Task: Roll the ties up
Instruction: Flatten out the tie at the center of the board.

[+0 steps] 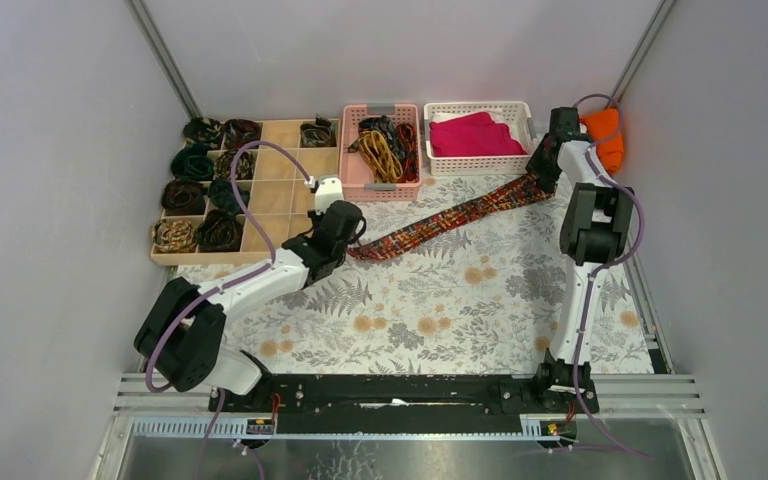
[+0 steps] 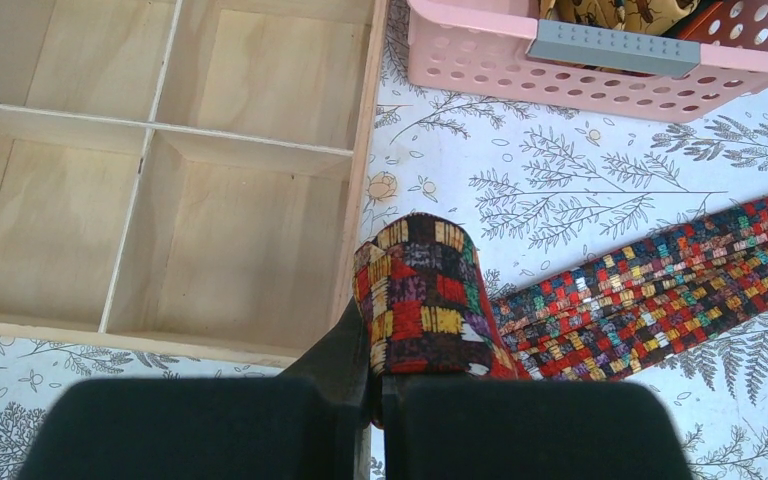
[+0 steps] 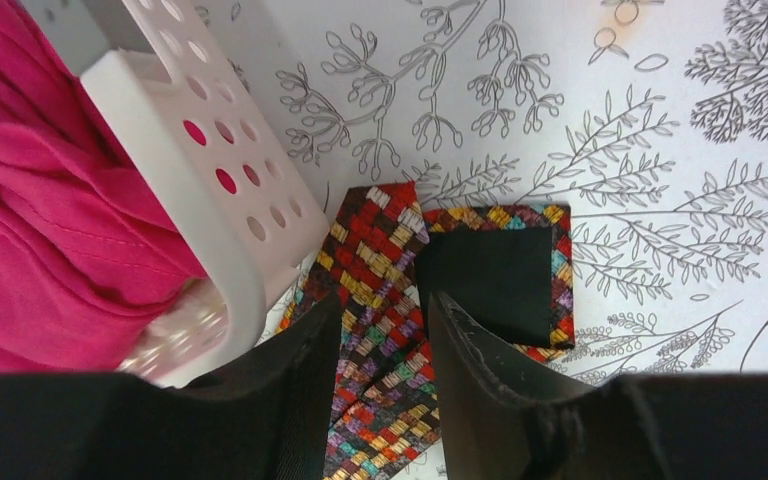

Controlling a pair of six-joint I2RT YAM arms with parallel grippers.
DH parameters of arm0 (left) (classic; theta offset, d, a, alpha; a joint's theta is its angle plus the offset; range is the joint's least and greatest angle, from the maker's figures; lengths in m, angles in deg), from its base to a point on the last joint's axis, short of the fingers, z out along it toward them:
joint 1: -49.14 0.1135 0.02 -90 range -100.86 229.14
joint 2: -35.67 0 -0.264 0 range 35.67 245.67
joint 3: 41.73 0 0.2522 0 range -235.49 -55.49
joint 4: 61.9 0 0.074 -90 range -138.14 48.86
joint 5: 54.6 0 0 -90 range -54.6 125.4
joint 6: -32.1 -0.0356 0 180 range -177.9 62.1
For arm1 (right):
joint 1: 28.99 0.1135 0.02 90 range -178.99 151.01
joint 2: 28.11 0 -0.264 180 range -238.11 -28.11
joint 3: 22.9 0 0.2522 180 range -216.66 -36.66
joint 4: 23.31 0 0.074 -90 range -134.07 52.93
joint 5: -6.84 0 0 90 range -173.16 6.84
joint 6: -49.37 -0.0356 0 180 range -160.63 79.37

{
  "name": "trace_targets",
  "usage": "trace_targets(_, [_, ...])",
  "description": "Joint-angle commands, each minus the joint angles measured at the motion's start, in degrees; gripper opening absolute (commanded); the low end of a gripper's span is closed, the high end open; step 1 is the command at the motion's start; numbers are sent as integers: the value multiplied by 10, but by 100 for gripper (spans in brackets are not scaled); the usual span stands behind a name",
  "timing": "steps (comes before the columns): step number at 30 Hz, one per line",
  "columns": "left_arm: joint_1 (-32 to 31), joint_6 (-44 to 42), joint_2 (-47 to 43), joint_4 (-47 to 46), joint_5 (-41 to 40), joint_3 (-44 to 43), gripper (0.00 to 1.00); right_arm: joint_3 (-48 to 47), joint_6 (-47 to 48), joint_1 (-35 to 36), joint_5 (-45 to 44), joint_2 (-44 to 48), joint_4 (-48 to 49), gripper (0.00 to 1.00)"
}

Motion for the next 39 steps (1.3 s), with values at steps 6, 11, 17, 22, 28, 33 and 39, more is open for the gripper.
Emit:
trace_targets(6, [3, -4, 9, -1, -6, -3, 0, -35, -13, 2, 17, -18, 18, 37])
trace_targets(11, [3, -6, 9, -1, -13, -1, 0, -35, -15, 2, 34, -29, 13, 36])
trace_targets(17, [3, -8, 8, -1, -13, 0, 0, -39, -26, 2, 44, -42, 20, 25])
trace_targets(22, [3, -10, 5, -1, -17, 1, 0, -11, -36, 2, 48, -27, 52, 9])
trace_targets(28, [3, -9, 5, -2, -16, 0, 0, 77, -38, 2, 38, 50, 123, 0])
trace_targets(33, [3, -10, 3, -2, -16, 1, 0, 95, -30, 2, 28, 82, 128, 0])
trace_targets(39, [3, -12, 3, 0, -19, 3, 0, 107, -17, 2, 11, 95, 120, 0])
